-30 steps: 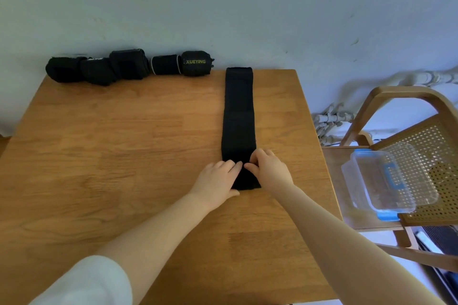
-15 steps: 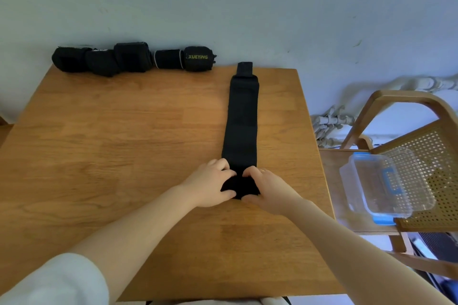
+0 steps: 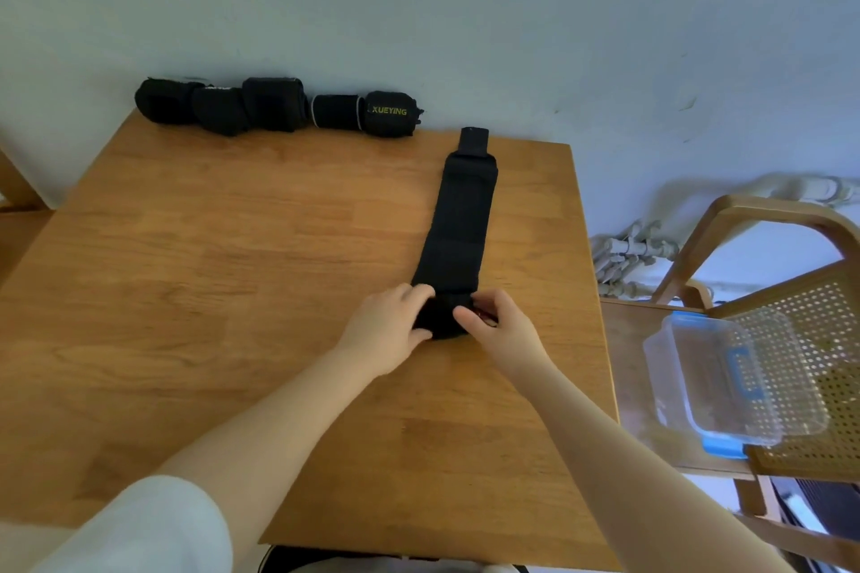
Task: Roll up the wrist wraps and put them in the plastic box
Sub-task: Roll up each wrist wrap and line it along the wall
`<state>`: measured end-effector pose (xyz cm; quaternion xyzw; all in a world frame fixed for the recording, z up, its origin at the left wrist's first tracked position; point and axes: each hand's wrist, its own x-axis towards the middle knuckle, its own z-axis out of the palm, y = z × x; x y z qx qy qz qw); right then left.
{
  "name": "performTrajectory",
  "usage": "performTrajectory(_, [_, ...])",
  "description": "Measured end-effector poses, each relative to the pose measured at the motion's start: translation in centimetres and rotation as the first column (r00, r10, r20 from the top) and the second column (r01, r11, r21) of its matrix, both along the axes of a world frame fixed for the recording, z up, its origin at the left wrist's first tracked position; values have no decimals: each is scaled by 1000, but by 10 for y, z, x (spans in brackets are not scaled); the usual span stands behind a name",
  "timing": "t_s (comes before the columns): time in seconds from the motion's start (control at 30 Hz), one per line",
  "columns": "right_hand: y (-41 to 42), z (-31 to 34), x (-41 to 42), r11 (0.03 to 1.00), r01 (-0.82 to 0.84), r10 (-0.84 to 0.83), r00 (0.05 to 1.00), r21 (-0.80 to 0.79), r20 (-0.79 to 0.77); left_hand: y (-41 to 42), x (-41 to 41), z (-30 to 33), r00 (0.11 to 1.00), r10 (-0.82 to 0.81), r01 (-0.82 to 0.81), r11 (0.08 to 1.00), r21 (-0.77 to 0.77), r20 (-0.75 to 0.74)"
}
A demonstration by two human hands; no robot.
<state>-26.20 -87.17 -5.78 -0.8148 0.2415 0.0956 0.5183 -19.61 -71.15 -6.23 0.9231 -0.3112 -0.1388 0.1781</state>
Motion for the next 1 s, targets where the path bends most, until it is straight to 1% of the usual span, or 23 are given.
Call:
performTrajectory(0.03, [0,0,-3,999,-30,30,999,30,17,5,6,2,985,80,-88,995,-46,-151])
performTrajectory(0.07, [1,2,-7,995,-96,96,995,3,22,11,11,3,941,121,-151,986,-72,-315])
performTrajectory(0.1, [3,3,-9,983,-171,173,985,-66,23,19,14,4,884,124,-181,980,-84,-451])
performTrajectory(0.13, [6,5,-11,963,-225,231,973,-148,21,27,15,3,828,114,-187,979,-78,-549])
performTrajectory(0.17, [9,5,-11,943,-249,261,965,-223,29,35,14,1,792,101,-180,981,-71,-602])
performTrajectory(0.2, [13,6,-9,927,-250,275,960,-281,52,40,12,0,782,96,-174,983,-67,-616])
performTrajectory(0.27, [25,9,-3,904,-228,281,954,-361,102,47,9,-3,815,123,-195,979,-68,-566])
performTrajectory(0.33, [38,12,7,879,-223,307,941,-420,141,49,5,0,887,156,-222,969,-106,-434])
performTrajectory(0.37, [46,12,12,856,-225,326,934,-465,147,49,3,3,920,173,-238,959,-152,-350])
performTrajectory(0.4, [53,13,18,827,-220,337,930,-517,144,48,0,5,939,195,-256,947,-195,-285])
performTrajectory(0.43, [61,14,24,793,-214,343,931,-571,127,48,-2,9,945,213,-272,934,-231,-249])
performTrajectory(0.5, [76,16,35,742,-209,342,935,-637,91,49,-5,11,933,220,-296,919,-261,-284])
performTrajectory(0.57, [90,17,42,734,-211,325,944,-645,61,49,-7,9,904,226,-329,910,-254,-363])
performTrajectory(0.63, [101,17,47,727,-242,337,941,-642,27,48,-5,6,862,296,-413,880,-233,-411])
performTrajectory(0.7, [109,16,49,700,-289,383,924,-653,2,49,-2,3,815,362,-487,851,-197,-453])
performTrajectory(0.77, [108,13,48,713,-316,422,906,-626,24,50,4,2,776,351,-505,844,-183,-524])
performTrajectory(0.8, [105,11,46,730,-318,440,896,-604,60,52,7,2,763,326,-496,849,-182,-559])
performTrajectory(0.83, [101,9,41,746,-291,447,886,-599,126,53,10,4,748,296,-483,856,-182,-593])
performTrajectory(0.87, [97,7,35,759,-209,420,880,-617,219,55,13,6,734,272,-475,861,-183,-623])
performTrajectory(0.9, [93,5,29,778,-77,339,887,-624,313,57,16,6,718,258,-472,863,-179,-647])
performTrajectory(0.93, [88,4,22,801,84,193,900,-592,390,59,19,7,701,247,-471,865,-174,-669])
performTrajectory(0.97, [83,5,18,828,229,9,907,-512,420,62,22,7,686,231,-466,868,-173,-690])
performTrajectory(1.0, [77,6,16,861,337,-185,905,-381,382,64,24,7,677,206,-453,873,-180,-706])
